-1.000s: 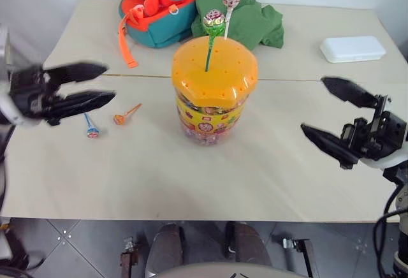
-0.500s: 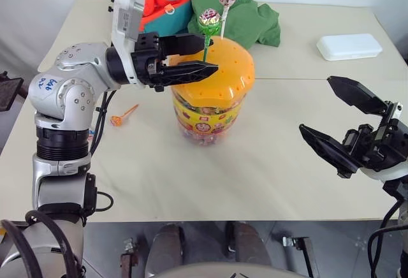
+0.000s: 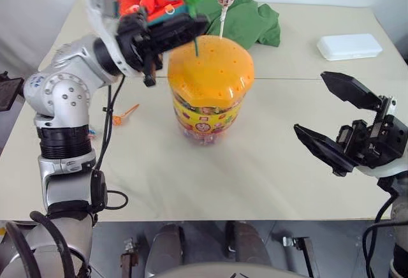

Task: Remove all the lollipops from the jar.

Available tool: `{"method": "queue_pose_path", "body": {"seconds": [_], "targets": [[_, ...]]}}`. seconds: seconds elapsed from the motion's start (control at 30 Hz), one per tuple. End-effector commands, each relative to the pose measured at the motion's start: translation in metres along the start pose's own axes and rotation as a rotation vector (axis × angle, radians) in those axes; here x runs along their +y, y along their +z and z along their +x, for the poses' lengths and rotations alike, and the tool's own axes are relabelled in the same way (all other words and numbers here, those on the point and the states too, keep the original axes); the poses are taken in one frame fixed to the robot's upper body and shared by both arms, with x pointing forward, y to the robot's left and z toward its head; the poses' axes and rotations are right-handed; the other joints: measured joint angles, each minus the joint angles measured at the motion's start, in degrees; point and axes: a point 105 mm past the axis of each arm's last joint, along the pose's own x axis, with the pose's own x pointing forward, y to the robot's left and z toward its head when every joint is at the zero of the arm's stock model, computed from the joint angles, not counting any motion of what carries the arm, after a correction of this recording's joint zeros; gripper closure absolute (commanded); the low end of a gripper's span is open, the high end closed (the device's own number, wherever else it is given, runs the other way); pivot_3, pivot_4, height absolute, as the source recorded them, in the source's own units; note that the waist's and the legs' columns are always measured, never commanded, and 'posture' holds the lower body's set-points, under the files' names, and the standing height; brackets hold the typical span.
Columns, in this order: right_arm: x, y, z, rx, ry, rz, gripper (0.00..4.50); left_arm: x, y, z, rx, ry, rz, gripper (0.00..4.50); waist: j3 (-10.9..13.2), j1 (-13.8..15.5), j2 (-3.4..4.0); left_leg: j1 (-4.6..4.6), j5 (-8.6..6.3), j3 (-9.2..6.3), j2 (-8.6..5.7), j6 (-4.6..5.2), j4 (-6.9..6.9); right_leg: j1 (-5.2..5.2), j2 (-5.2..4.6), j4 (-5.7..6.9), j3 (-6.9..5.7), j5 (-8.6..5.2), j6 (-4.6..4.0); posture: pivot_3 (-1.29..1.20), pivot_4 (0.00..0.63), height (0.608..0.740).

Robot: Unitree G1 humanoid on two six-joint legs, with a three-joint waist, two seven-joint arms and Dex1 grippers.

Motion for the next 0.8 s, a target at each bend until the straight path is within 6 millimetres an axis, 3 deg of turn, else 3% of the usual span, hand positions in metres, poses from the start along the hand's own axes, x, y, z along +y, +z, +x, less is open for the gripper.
{"method": "queue_pose_path", "body": {"seconds": [0.03,0.13,0.2,0.3,0.37,0.43,0.6,0.67,0.7,0.8], "targets": [[0.005,0.005,0.018,-0.033,0.15,0.015,0.0,0.009,0.028,-0.047,-0.041,0.172,0.007,4.47,0.0,-0.52,0.01,0.01,0.0,-0.01,0.01,0.0,-0.02,-0.02,0.0,0.02,0.0,0.0,0.0,0.0,0.15,0.74],[0.012,-0.01,0.022,0.031,0.305,0.036,0.0,0.008,0.007,-0.107,0.153,0.378,0.008,4.47,-0.02,-1.55,0.06,0.12,0.0,0.0,0.01,0.0,-0.3,-0.04,0.0,0.01,0.0,0.0,0.0,0.0,0.15,0.74],[0.015,-0.018,0.021,0.069,0.374,0.049,0.0,0.001,-0.004,-0.132,0.246,0.457,-0.012,4.47,-0.02,-2.01,0.06,0.2,0.0,0.04,0.0,0.0,-0.55,-0.09,0.0,-0.02,-0.01,0.0,-0.01,0.0,0.15,0.74],[0.017,-0.028,0.02,0.096,0.445,0.06,0.0,-0.021,-0.043,-0.175,0.434,0.596,-0.114,4.47,0.04,-1.34,-0.07,0.06,0.0,-0.01,-0.01,0.0,-0.64,-0.19,-0.02,-0.1,-0.06,-0.01,-0.01,0.0,0.15,0.74],[0.019,-0.038,0.016,0.138,0.498,0.071,0.0,-0.046,-0.076,-0.213,0.53,0.74,-0.243,4.47,0.06,-1.11,-0.1,0.03,-0.03,-0.01,-0.03,0.01,-0.59,-0.18,-0.08,-0.11,-0.06,-0.01,-0.01,0.0,0.15,0.74],[0.019,-0.046,0.012,0.172,0.526,0.076,0.0,-0.069,-0.098,-0.238,0.619,0.841,-0.317,4.47,0.05,-1.14,-0.11,0.06,-0.05,0.04,-0.03,0.03,-0.58,-0.15,-0.1,-0.16,-0.03,-0.01,-0.02,0.0,0.15,0.74],[0.015,-0.06,-0.001,0.245,0.516,0.083,0.0,-0.1,-0.127,-0.252,0.697,0.86,-0.361,4.47,0.06,0.1,-0.12,0.06,0.01,-0.03,0.02,-0.06,-0.3,-0.07,-0.07,-0.15,-0.04,-0.08,-0.14,0.0,0.15,0.74],[0.01,-0.063,-0.004,0.257,0.475,0.089,0.0,-0.097,-0.132,-0.263,0.7,0.884,-0.292,4.47,0.03,0.21,-0.09,0.11,0.0,0.0,0.02,-0.06,-0.2,-0.03,-0.08,-0.17,-0.02,-0.1,-0.2,0.0,0.15,0.74],[0.009,-0.061,-0.003,0.249,0.454,0.091,0.0,-0.093,-0.131,-0.266,0.693,0.893,-0.252,3.99,0.02,0.33,-0.05,0.12,0.0,0.02,0.01,-0.06,-0.2,-0.01,-0.09,-0.18,-0.01,-0.11,-0.2,0.0,0.15,0.74],[0.002,-0.052,0.003,0.207,0.383,0.097,0.0,-0.084,-0.126,-0.262,0.661,0.864,-0.183,3.21,0.02,0.26,-0.06,0.11,0.0,0.04,0.02,-0.06,-0.2,-0.08,-0.08,-0.1,-0.01,-0.12,-0.23,0.0,0.15,0.74]]}}
